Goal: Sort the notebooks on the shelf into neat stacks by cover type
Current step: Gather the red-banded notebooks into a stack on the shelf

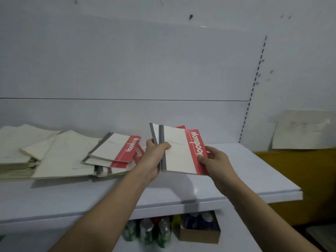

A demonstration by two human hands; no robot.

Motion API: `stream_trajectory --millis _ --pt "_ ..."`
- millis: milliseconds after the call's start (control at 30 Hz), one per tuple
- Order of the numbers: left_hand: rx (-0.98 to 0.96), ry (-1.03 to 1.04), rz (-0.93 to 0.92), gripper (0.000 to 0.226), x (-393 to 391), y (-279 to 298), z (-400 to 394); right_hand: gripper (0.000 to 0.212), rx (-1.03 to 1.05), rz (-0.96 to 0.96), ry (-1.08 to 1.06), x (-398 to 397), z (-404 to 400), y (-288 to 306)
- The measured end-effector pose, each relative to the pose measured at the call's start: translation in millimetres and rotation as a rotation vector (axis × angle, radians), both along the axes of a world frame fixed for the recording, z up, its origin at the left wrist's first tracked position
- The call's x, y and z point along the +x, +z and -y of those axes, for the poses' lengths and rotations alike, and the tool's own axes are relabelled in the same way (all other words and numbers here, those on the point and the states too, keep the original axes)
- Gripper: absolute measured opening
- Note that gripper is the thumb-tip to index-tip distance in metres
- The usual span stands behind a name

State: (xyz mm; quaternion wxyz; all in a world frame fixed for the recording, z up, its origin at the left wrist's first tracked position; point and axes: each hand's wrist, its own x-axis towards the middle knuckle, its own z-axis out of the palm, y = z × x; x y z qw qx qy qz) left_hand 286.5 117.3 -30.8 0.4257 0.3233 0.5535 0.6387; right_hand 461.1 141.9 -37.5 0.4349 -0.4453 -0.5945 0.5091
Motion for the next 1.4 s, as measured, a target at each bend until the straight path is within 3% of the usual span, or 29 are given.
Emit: stream_trajectory --millis 233,367,500,800,933,1033,1167,1400 --pt "-0.039 -0.142 0.012 0.04 111 -21 -43 0.036 -0.043 0.029 -0.099 115 -46 -22" --pt "-0.067 -0.093 -0.023 0.053 144 -42 -76 0.041 -0.074 0.052 -0.147 145 -81 -45" --pt "-0.121 -0.104 -0.091 0.043 163 -60 -117 0.043 -0.094 0.106 -0.211 159 -121 -65" --pt "-0.139 -0.094 -0.45 0.018 196 -102 -235 0.017 0.034 0.458 -0.245 186 -230 -81" --pt "-0.248 -0.071 -0.89 0.02 203 -118 -257 0.016 0.146 0.632 -0.262 190 -264 -91" --pt "-0.283 -0.018 -1.091 0.021 209 -122 -256 0.028 0.26 0.807 -0.266 185 -280 -104" --pt "-0.284 0.026 -1.194 0.026 210 -126 -254 0.036 0.324 0.918 -0.237 186 -286 -113" --pt "-0.201 0.047 -1.191 0.035 211 -126 -250 0.037 0.365 0.956 -0.16 192 -287 -115"
